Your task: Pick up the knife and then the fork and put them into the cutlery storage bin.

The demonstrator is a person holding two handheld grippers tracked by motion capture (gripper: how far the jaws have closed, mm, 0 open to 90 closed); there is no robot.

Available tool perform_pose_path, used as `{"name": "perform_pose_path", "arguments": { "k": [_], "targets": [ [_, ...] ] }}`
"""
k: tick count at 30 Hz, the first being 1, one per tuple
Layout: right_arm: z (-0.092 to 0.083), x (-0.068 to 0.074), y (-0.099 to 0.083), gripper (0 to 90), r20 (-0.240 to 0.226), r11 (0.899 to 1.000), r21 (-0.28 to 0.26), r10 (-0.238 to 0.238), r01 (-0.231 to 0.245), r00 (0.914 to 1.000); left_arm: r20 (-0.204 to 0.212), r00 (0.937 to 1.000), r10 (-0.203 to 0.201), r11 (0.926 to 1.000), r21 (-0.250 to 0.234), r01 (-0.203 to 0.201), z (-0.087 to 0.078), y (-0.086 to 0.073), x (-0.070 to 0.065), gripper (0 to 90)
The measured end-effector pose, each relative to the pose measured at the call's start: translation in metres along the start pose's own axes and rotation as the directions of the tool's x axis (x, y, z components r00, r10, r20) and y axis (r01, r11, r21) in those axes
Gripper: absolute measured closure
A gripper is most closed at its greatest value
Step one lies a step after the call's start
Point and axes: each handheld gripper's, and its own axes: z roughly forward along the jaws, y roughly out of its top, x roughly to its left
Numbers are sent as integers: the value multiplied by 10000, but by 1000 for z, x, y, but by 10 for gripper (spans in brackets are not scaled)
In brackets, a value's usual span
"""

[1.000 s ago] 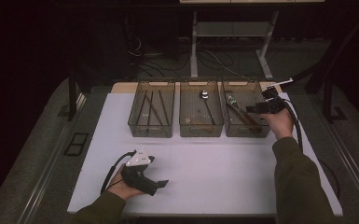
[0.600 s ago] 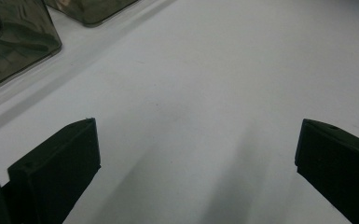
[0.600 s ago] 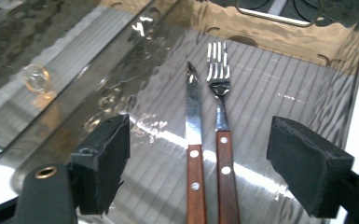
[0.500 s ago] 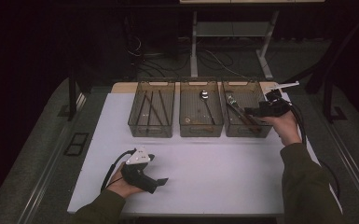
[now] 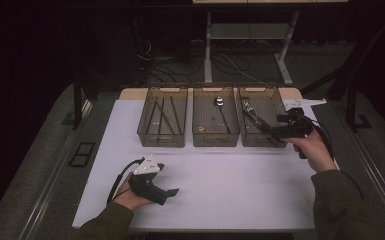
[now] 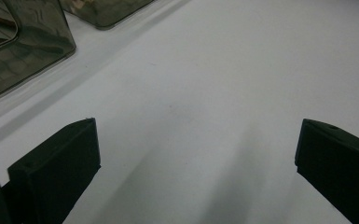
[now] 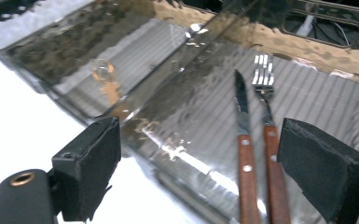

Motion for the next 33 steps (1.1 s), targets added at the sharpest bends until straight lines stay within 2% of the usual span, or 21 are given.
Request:
{"name": "perform_pose_path", "arguments": {
  "k": [7,17,27,29,33],
  "targets": [
    [-9,21,-17,136,-167,9989,-165,-436,433,9989,-51,10000,43,10000,19,-43,-1,0,-1,0],
    [-26,40,-55,136,-495,9967,-766,-294,256,9983,-58,10000,7,10000,-43,-7,-3,0,-1,0],
    [-27,57,-90,136,-1016,9958,-553,-776,723,9918,-54,10000,-1,10000,-36,1,-4,0,-1,0],
    [-27,61,-96,136,-1110,9963,-530,-735,679,9911,-52,10000,-4,10000,-72,3,-4,0,-1,0],
    [-29,66,-107,124,-1070,9963,-432,-789,746,9911,-47,10000,-39,9999,-100,39,-4,0,-2,0]
  ]
}}
